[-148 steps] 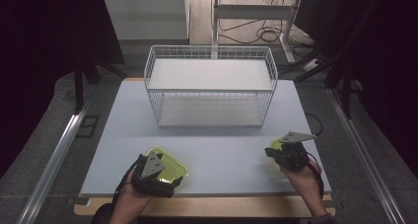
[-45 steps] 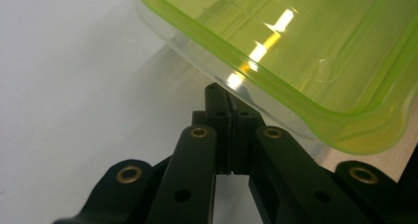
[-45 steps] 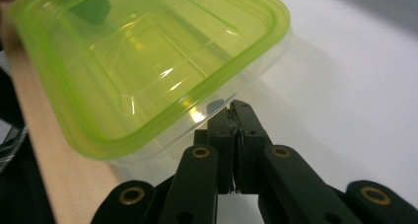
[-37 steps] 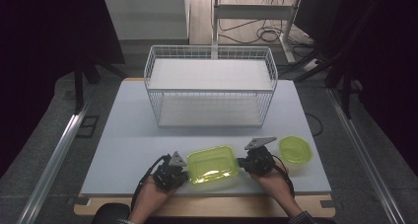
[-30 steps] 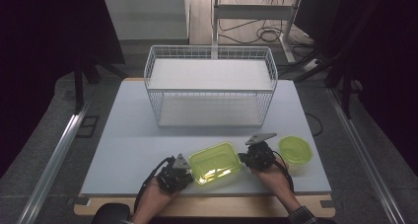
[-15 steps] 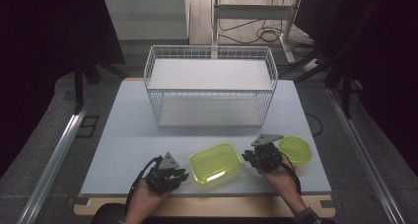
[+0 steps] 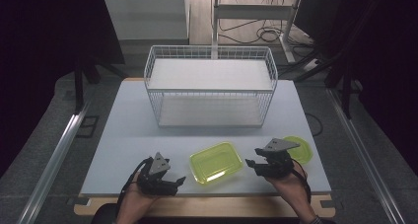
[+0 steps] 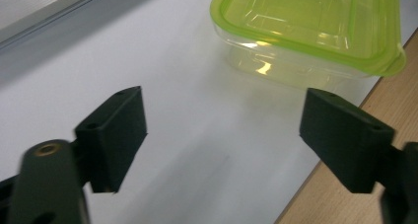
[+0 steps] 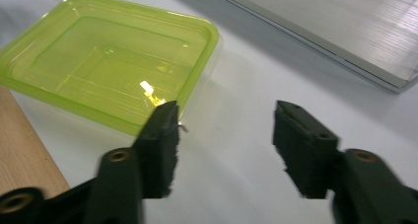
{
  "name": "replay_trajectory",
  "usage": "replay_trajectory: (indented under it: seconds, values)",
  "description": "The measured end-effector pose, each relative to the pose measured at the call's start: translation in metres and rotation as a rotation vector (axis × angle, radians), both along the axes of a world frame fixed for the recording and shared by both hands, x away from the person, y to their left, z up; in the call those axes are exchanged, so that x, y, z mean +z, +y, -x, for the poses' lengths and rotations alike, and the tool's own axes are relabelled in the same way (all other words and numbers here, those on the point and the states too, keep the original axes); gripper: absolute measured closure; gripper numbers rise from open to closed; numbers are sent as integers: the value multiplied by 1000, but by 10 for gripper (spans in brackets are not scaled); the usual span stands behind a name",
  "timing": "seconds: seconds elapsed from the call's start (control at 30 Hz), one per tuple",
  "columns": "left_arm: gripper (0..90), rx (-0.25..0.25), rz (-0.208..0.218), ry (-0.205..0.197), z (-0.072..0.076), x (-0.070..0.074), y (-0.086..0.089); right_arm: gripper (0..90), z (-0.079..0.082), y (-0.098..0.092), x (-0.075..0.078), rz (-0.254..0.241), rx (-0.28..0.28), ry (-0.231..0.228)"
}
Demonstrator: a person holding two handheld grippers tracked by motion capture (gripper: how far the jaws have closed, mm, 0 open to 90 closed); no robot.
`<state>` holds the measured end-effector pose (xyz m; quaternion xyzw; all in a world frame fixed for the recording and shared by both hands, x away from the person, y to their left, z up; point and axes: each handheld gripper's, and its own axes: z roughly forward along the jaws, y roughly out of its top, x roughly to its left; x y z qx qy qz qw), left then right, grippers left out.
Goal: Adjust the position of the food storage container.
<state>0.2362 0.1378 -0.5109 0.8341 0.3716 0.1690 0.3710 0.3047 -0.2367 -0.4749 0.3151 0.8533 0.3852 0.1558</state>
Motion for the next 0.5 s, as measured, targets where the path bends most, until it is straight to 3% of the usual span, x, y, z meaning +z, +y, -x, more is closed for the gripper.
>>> replay_trajectory:
  seconds: [0.07,0.17,0.33,0.4,0.47,0.5]
  values:
    - [89,0,-8,1,1,-1,0,373,0,0,0,-3,4,0]
    - [60,11,-53,-14,5,-4,1,289,1,0,-3,-14,8,10]
    - [29,17,-71,-49,6,-5,5,200,3,-2,-7,-28,11,25]
    - [20,15,-70,-52,6,-5,6,184,3,-3,-7,-32,12,28]
    - [15,12,-45,-58,5,-5,8,146,4,-3,-9,-39,17,38]
    - [14,18,-11,-61,5,-5,10,143,4,-3,-10,-44,21,46]
